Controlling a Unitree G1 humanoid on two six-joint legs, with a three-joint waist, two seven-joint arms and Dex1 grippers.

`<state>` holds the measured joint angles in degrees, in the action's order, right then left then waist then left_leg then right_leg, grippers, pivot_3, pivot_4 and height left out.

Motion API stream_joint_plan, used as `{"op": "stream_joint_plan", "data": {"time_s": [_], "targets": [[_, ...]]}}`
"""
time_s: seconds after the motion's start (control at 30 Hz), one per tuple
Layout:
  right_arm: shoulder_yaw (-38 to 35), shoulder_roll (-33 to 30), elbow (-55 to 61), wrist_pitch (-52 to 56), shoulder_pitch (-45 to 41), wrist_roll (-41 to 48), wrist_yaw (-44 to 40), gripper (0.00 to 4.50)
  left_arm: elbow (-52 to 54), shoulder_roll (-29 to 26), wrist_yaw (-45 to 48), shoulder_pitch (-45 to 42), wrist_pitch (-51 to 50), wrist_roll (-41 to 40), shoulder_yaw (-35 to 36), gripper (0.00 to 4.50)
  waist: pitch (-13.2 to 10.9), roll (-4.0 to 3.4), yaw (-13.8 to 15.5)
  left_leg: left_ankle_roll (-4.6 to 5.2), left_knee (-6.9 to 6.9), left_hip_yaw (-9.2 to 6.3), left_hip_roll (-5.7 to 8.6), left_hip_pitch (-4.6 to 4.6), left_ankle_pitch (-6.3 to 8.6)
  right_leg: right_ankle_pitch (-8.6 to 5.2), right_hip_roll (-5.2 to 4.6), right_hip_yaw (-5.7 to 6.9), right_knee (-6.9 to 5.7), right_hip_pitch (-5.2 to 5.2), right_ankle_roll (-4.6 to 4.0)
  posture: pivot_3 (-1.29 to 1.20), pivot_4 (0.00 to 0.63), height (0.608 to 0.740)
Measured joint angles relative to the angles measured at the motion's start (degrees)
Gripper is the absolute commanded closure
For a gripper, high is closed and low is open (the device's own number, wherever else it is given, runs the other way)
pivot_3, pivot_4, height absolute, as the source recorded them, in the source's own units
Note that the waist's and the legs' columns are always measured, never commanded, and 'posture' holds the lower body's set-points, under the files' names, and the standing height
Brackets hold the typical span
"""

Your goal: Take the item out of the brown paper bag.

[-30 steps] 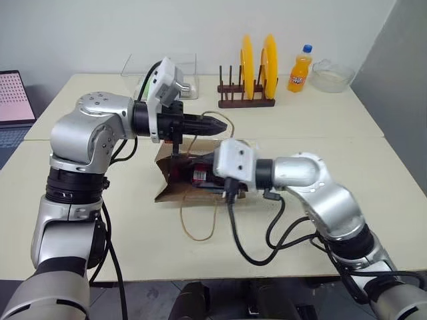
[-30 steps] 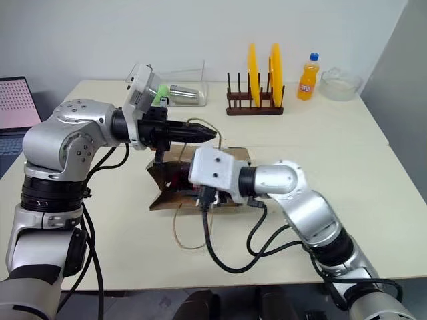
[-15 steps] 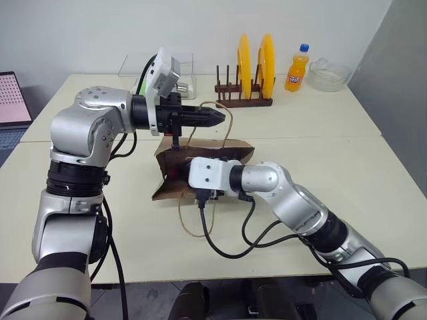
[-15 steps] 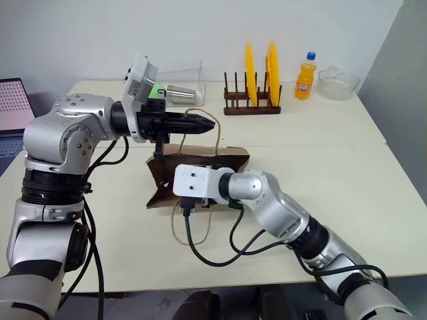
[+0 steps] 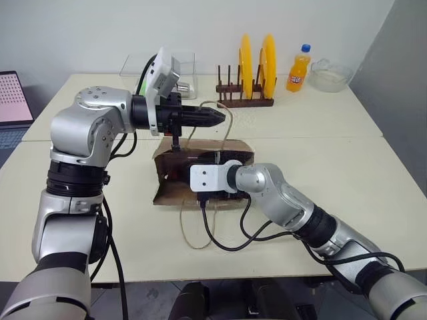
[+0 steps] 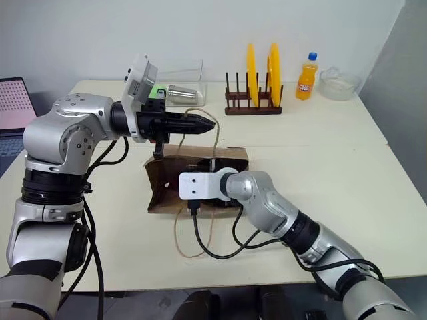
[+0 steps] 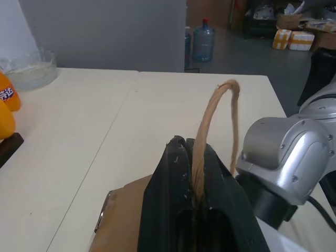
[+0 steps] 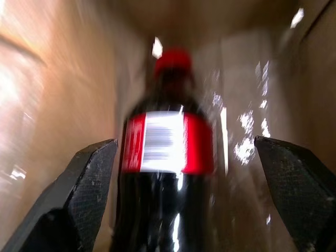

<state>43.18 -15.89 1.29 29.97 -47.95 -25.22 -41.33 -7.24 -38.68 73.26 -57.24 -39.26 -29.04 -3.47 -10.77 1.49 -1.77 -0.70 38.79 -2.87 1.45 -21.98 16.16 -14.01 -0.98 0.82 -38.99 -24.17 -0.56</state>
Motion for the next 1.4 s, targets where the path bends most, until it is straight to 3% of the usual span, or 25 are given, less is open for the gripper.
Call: {"op": "stream_joint_plan", "data": {"time_s": [0.43, 0.57, 0.8, 1.1, 1.4], "targets": [[1.15, 1.23, -7.95, -2.85, -2.1, -5.25, -3.67, 0.04, -0.02, 0.14, 0.09, 0.0, 1.0, -0.01, 0.0, 4.5, 0.0, 0.0, -0.03, 0.0, 0.0, -0.01, 0.0, 0.03, 0.0, 0.0, 0.0, 0.0, 0.0, 0.01, 0.0, 0.0, 0.15, 0.74], [1.05, 1.87, -9.66, -4.09, -2.31, -5.97, -3.65, 1.32, -0.02, 0.14, 0.19, 0.07, 1.45, 0.02, 0.0, 4.5, 0.0, 0.0, -0.04, 0.0, 0.0, -0.01, 0.0, 0.04, 0.0, 0.0, 0.0, 0.0, -0.01, 0.02, 0.0, 0.0, 0.15, 0.74], [-0.02, 1.42, -8.12, -4.57, -1.96, -5.98, -5.93, 1.45, -0.11, 0.11, 0.01, 0.7, 2.93, 0.78, -0.03, 4.5, 0.0, 0.0, -0.03, -0.01, 0.0, -0.01, 0.0, 0.0, 0.0, 0.0, 0.0, 0.0, 0.0, 0.0, 0.0, 0.0, 0.15, 0.74], [-8.64, 0.71, 3.8, -0.82, -1.59, 4.78, -15.89, 1.45, -4.58, 0.7, -0.53, 0.68, 8.3, 4.77, -0.85, 4.5, 0.0, -0.01, 0.03, 0.0, 0.0, -0.03, 0.0, -0.01, 0.0, 0.0, 0.0, 0.03, 0.0, -0.02, 0.0, 0.0, 0.15, 0.74], [-18.68, -1.37, 9.26, -2.5, -2.1, 22.43, -23.81, 1.45, -9.03, 1.61, -1.96, 0.23, 11.54, 7.81, -0.85, 4.5, -0.01, -0.01, 0.07, 0.02, 0.0, -0.03, 0.0, -0.01, 0.01, 0.01, 0.0, 0.04, 0.01, -0.01, 0.0, 0.0, 0.15, 0.74]]}}
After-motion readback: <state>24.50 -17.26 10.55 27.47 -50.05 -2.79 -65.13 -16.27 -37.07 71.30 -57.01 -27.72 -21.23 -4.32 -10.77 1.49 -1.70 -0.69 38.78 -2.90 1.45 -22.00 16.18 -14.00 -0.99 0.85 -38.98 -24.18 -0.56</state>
